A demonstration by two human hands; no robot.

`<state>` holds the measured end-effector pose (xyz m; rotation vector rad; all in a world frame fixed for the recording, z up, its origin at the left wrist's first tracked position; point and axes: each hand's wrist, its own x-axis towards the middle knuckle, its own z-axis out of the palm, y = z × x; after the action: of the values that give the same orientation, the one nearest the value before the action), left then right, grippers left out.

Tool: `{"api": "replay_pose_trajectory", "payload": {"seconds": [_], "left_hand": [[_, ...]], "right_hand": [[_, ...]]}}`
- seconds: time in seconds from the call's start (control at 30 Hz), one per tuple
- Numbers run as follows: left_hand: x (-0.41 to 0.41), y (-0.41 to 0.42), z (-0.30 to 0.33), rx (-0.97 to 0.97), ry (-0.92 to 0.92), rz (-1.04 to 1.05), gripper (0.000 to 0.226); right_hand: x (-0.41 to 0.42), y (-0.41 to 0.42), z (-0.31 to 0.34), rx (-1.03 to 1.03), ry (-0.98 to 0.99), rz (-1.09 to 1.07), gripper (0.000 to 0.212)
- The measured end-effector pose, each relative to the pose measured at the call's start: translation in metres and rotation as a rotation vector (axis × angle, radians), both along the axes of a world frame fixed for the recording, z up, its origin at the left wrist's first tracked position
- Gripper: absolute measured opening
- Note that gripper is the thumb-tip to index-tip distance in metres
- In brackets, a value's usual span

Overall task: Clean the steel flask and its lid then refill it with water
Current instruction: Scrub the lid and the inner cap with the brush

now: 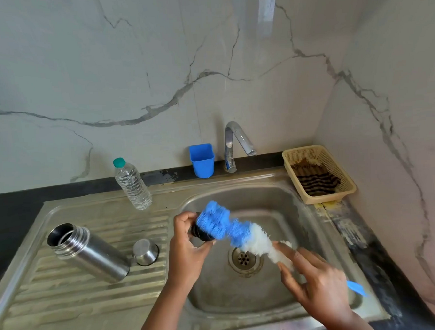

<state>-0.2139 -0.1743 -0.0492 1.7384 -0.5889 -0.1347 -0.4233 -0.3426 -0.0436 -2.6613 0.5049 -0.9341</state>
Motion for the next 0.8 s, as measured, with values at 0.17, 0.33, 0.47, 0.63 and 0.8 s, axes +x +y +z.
{"api": "replay_pose_trajectory", "payload": {"seconds": [0.17, 0.33, 0.47, 0.63, 0.8], "left_hand": [[-0.001, -0.003, 0.003, 0.03, -0.108, -0.012, 0.087], [0.002, -0.002, 0.001, 0.055, -0.148, -0.035, 0.088], [0.0, -0.002, 0.003, 0.056, -0.122, -0.053, 0.08], [-0.001, -0.008, 0.002, 0.087, -0.177, -0.057, 0.091], [0.0, -0.004, 0.001, 0.067, -0.151, -0.062, 0.089]], "right_hand": [[-0.003, -0.007, 0.004, -0.007, 0.015, -0.057, 0.033], [-0.011, -0.013, 0.005, -0.009, -0.001, -0.079, 0.034], [-0.015, -0.012, 0.006, -0.079, -0.009, 0.049, 0.033], [-0.006, -0.009, 0.006, -0.001, 0.006, -0.096, 0.034], [-0.013, -0.013, 0.004, -0.054, -0.038, -0.016, 0.032]]}}
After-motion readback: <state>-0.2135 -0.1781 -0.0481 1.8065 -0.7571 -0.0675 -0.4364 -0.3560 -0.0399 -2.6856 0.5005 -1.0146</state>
